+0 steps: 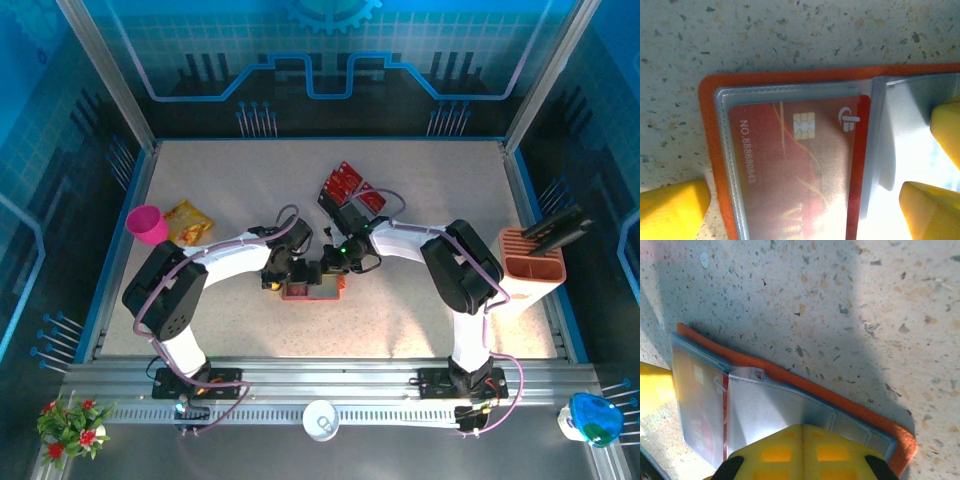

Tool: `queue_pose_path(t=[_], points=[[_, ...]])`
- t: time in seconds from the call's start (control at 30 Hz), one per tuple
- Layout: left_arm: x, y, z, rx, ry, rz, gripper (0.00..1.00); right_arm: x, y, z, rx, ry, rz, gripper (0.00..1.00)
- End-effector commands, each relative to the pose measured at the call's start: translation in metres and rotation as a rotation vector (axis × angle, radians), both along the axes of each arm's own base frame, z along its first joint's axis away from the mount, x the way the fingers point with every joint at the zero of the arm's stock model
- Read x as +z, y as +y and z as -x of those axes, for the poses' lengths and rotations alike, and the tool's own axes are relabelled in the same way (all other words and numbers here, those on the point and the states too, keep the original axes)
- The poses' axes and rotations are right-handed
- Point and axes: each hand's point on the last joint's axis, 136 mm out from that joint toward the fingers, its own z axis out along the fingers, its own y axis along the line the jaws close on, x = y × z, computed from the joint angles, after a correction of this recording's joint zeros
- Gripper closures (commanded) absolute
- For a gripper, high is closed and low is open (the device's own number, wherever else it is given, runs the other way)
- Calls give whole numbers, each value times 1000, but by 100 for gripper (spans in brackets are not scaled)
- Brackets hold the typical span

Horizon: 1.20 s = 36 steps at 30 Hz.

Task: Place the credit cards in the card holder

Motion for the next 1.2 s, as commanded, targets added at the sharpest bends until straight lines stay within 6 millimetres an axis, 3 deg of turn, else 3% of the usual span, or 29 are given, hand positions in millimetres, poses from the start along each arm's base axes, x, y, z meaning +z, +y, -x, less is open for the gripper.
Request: queue_pose_path(t=[0.0, 0.23, 0.4, 0.6, 1.17], points=[[-20, 19, 14, -17, 47, -102, 1, -11, -2, 9, -3, 48, 15, 94], [-32, 27, 25, -19, 77, -123, 2, 14, -8, -2, -50, -1, -16, 93], [-35, 27, 27, -28, 84, -109, 7, 24, -14, -1, -89, -20, -20, 84], [-35, 24, 26, -37, 87, -82, 10, 18, -17, 4, -126, -4, -20, 74], [-37, 24, 28, -38, 95, -53, 11, -4, 0, 9, -113, 62, -16, 68]])
